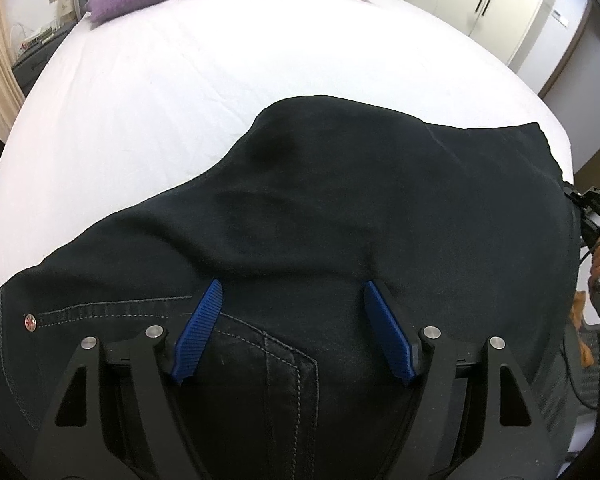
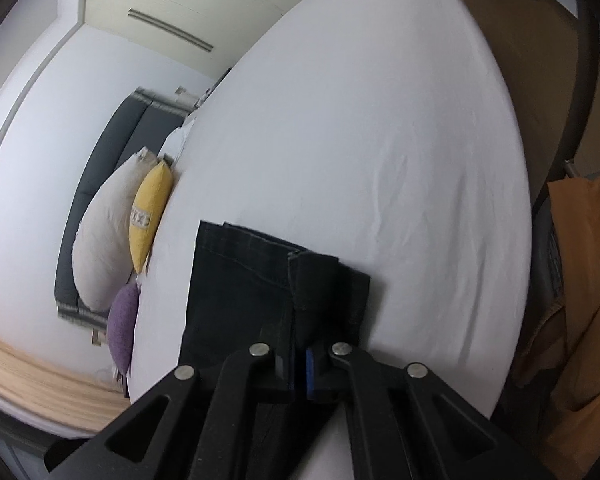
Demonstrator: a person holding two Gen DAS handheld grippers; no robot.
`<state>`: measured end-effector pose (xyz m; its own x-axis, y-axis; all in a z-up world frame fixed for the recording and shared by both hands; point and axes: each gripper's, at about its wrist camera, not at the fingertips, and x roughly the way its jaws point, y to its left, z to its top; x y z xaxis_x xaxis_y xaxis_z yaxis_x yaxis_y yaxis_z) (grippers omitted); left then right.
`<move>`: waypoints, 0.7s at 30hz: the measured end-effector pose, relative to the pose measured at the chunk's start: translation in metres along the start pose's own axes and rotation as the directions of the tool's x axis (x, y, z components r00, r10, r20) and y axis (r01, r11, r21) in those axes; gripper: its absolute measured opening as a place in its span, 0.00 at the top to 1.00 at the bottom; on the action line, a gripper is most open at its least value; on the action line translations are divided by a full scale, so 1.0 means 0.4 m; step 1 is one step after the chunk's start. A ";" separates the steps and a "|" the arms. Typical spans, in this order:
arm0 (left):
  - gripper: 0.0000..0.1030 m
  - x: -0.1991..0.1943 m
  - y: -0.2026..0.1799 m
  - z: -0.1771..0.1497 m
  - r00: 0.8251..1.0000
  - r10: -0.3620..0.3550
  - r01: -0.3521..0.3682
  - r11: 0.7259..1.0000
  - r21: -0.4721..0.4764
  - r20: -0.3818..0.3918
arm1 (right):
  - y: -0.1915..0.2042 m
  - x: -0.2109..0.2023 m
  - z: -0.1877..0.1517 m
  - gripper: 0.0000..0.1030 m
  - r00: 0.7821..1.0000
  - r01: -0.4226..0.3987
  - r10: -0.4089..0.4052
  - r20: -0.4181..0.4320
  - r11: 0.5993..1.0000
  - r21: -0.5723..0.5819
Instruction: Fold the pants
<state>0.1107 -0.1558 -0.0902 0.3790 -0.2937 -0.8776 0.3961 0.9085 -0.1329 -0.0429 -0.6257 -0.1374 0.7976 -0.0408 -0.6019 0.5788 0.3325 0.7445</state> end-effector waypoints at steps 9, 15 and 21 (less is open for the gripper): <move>0.29 -0.063 0.066 -0.019 0.997 -0.028 0.033 0.996 -0.078 0.072 | 0.048 -0.177 0.031 0.47 0.982 0.099 -0.100 0.159 0.995 0.013; 0.29 -0.051 0.109 -0.041 0.997 -0.026 0.035 0.992 -0.119 0.073 | 0.377 0.021 -0.102 0.52 0.943 -0.202 0.069 -0.327 0.897 -0.393; 0.29 -0.043 0.157 -0.041 0.994 -0.038 0.051 0.991 -0.127 0.100 | 0.479 0.272 -0.319 0.53 0.749 -0.376 -0.012 -0.662 0.816 -0.439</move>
<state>0.1155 -0.0887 -0.0909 0.4453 -0.3562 -0.8215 0.3050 0.9229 -0.2349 0.1332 -0.4464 -0.0970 0.4781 0.5896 -0.6509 0.0982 0.7006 0.7067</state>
